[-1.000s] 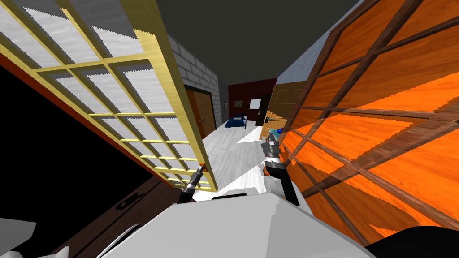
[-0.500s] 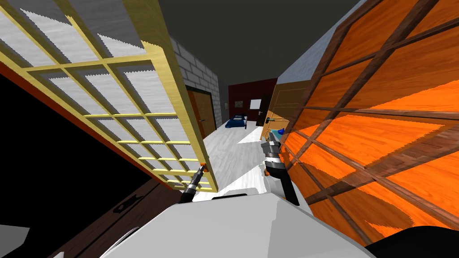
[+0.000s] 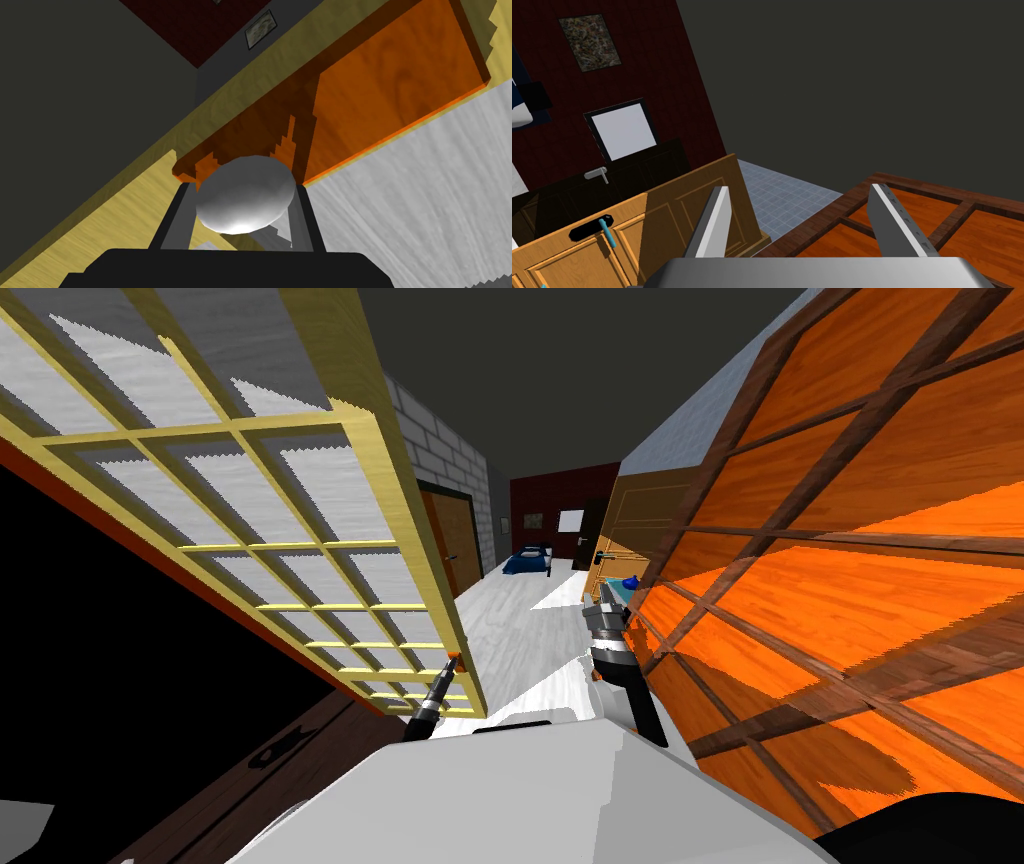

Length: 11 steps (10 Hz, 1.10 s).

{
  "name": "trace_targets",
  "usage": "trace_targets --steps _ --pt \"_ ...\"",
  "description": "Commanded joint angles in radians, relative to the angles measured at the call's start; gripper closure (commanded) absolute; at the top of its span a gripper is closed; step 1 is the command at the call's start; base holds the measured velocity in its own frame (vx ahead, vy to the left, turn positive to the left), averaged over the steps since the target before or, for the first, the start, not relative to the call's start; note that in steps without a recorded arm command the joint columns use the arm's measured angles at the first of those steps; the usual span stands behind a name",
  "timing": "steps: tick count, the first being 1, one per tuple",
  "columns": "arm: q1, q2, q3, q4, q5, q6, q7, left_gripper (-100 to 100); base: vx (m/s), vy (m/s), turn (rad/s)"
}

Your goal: Push the door open

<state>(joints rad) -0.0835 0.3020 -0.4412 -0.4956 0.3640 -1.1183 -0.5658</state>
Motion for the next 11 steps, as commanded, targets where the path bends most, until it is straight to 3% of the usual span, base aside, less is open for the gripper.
trace_targets --steps 1,7,11 --pt "0.008 -0.009 0.003 -0.007 0.008 0.009 0.05 100 0.052 0.003 0.009" --pt "0.031 -0.03 0.012 -0.045 0.028 0.024 0.173 100 0.057 0.009 0.005" --pt "0.055 -0.052 0.022 -0.084 0.049 0.039 0.292 100 0.058 0.009 0.007"
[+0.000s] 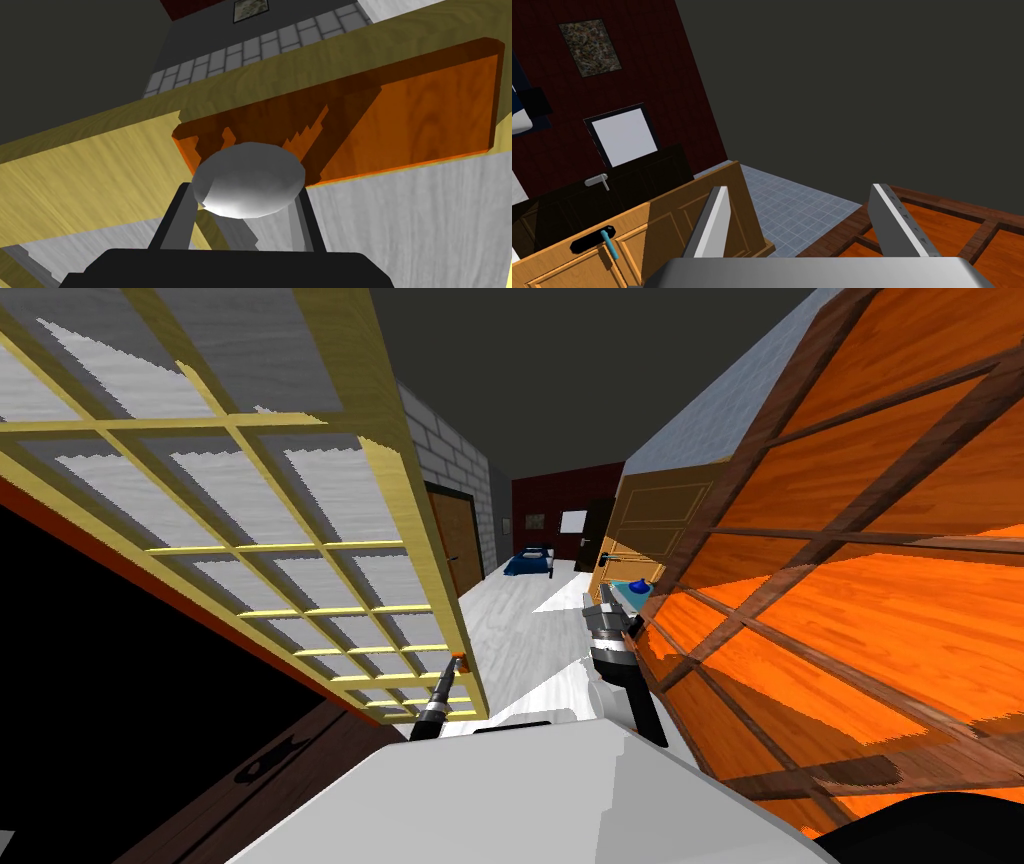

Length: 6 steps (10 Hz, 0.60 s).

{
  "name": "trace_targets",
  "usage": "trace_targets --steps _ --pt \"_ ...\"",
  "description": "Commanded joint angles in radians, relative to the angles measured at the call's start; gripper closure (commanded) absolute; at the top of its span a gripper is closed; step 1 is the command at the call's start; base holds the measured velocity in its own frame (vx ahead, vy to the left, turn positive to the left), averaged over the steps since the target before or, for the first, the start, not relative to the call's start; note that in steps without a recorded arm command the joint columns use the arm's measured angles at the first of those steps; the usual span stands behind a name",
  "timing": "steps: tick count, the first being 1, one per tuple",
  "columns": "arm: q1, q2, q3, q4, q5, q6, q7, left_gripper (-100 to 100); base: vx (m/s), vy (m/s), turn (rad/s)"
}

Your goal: Push the door open

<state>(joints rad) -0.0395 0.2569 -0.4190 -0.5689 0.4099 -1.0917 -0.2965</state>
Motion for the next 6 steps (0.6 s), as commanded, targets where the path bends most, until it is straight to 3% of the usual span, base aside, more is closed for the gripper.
trace_targets --steps 1,6 --pt "0.011 -0.007 -0.001 -0.01 0.003 0.013 0.028 100 0.053 0.005 0.005" --pt "0.035 -0.029 0.009 -0.05 0.025 0.028 0.148 100 0.048 0.008 0.007"
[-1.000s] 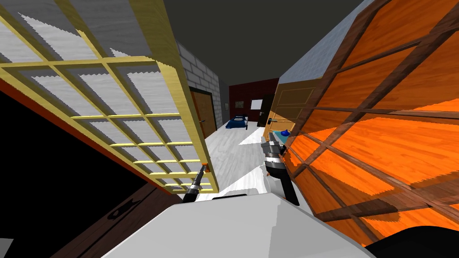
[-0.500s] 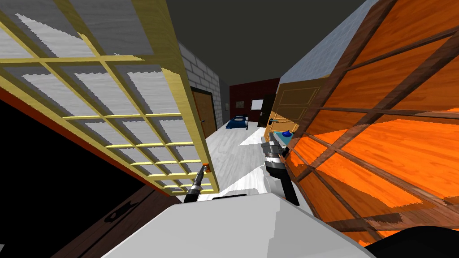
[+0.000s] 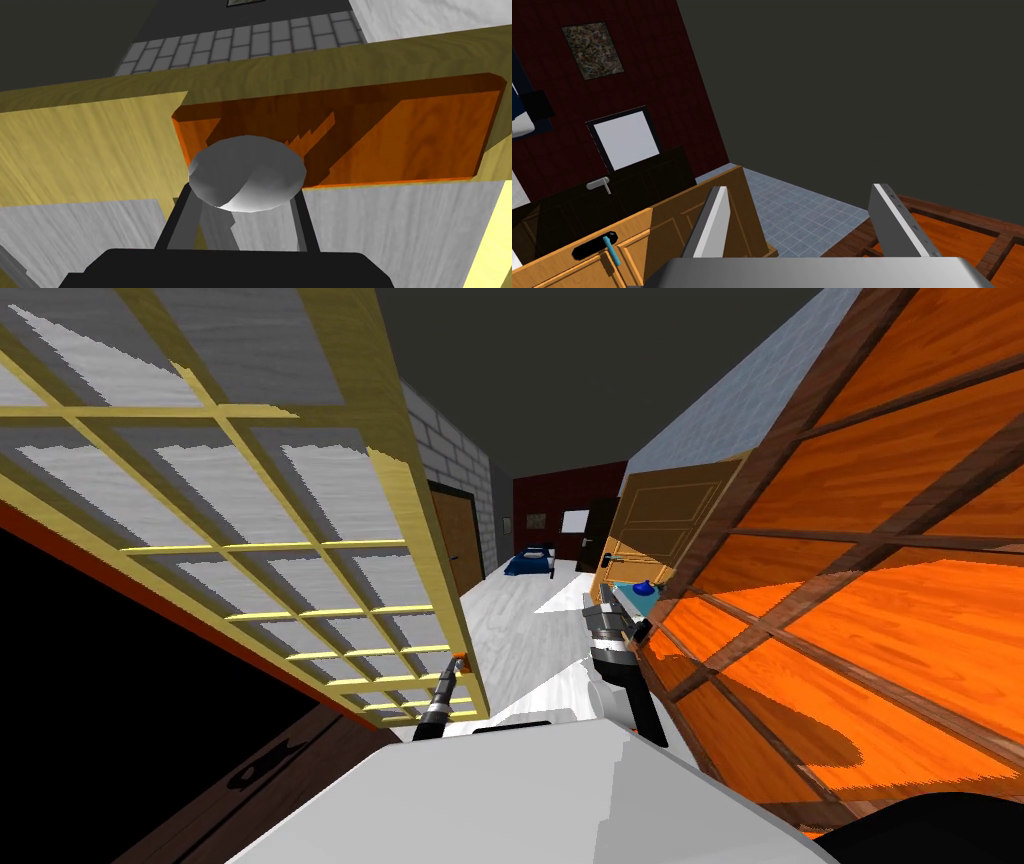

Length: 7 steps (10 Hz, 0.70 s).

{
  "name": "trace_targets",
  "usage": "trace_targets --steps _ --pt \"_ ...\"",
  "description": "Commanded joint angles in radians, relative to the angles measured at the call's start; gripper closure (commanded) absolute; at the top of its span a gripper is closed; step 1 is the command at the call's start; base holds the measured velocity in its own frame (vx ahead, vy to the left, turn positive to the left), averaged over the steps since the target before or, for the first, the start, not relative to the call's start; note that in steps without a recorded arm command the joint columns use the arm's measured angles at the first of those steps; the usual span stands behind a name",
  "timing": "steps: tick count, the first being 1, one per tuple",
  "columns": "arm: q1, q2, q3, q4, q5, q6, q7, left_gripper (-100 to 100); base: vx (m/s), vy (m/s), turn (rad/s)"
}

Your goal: Push the door open

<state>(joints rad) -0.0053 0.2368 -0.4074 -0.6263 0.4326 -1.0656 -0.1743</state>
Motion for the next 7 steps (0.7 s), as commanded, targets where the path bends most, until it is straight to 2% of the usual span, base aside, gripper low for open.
trace_targets --steps 1,3,4,5,6,7 --pt "0.001 -0.009 -0.003 0.007 0.002 0.002 0.03 100 0.045 0.003 0.004" --pt "0.017 -0.025 0.004 -0.02 0.016 0.013 0.097 100 0.067 0.011 0.013" --pt "0.017 -0.025 0.004 -0.02 0.016 0.013 0.113 100 0.063 0.008 -0.005" --pt "0.025 -0.032 0.007 -0.033 0.023 0.018 0.149 100 0.06 0.0 0.007" --pt "0.025 -0.032 0.007 -0.033 0.023 0.018 0.155 100 0.05 0.005 0.008" --pt "0.033 -0.04 0.01 -0.046 0.031 0.024 0.196 100 0.051 0.015 0.002"
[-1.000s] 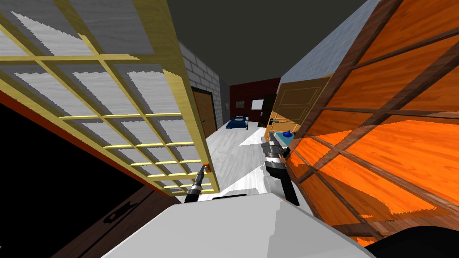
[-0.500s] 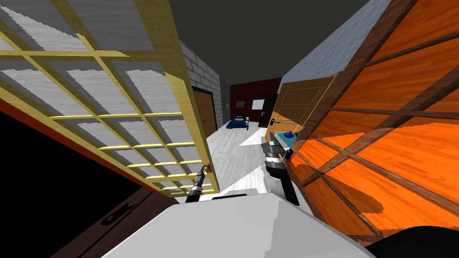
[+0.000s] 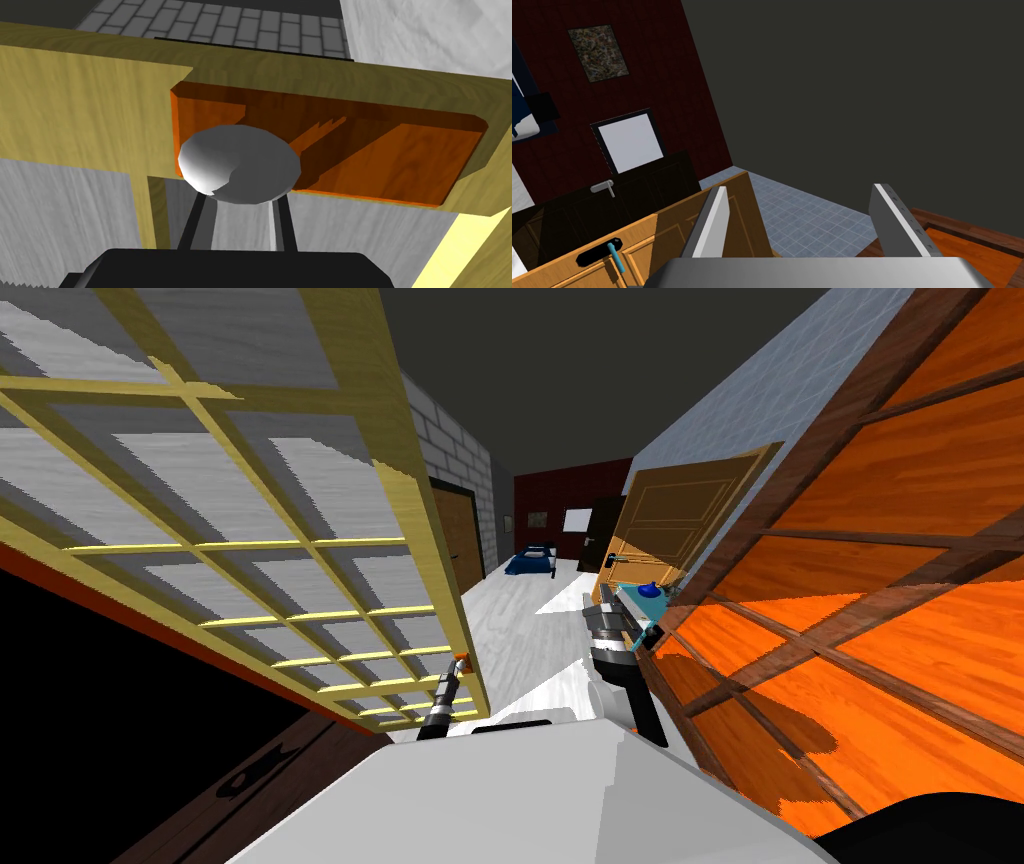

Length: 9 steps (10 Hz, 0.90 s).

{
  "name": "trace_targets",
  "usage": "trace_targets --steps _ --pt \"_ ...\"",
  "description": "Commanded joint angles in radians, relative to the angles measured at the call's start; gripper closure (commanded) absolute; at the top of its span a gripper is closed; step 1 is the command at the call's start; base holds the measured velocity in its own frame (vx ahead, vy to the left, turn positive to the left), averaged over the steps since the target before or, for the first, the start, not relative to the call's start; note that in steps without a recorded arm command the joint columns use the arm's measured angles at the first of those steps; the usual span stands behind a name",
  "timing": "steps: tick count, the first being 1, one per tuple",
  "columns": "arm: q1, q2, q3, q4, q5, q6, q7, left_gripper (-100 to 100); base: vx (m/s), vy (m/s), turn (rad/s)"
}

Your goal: Push the door open

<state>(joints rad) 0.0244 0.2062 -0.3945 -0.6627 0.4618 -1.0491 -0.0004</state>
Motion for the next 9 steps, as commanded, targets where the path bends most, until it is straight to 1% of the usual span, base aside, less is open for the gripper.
trace_targets --steps 1,2,3,4,5,7,9 --pt "0.012 -0.018 0.001 -0.023 0.008 0.012 0.05 100 0.074 0.006 0.011" --pt "0.012 -0.018 0.001 -0.023 0.008 0.012 0.064 100 0.057 0.002 0.009" --pt "0.02 -0.025 0.004 -0.037 0.016 0.018 0.104 100 0.058 0.014 0.003" --pt "0.028 -0.033 0.007 -0.05 0.023 0.023 0.13 100 0.079 0.014 0.005" --pt "0.044 -0.024 -0.011 -0.064 0.048 0.025 0.139 -100 0.02 0.022 -0.028" --pt "0.052 -0.023 -0.034 -0.083 0.08 0.019 0.182 -100 -0.054 0.031 -0.041" --pt "0.063 -0.023 -0.064 -0.108 0.123 0.011 0.239 -100 -0.058 0.019 -0.053"
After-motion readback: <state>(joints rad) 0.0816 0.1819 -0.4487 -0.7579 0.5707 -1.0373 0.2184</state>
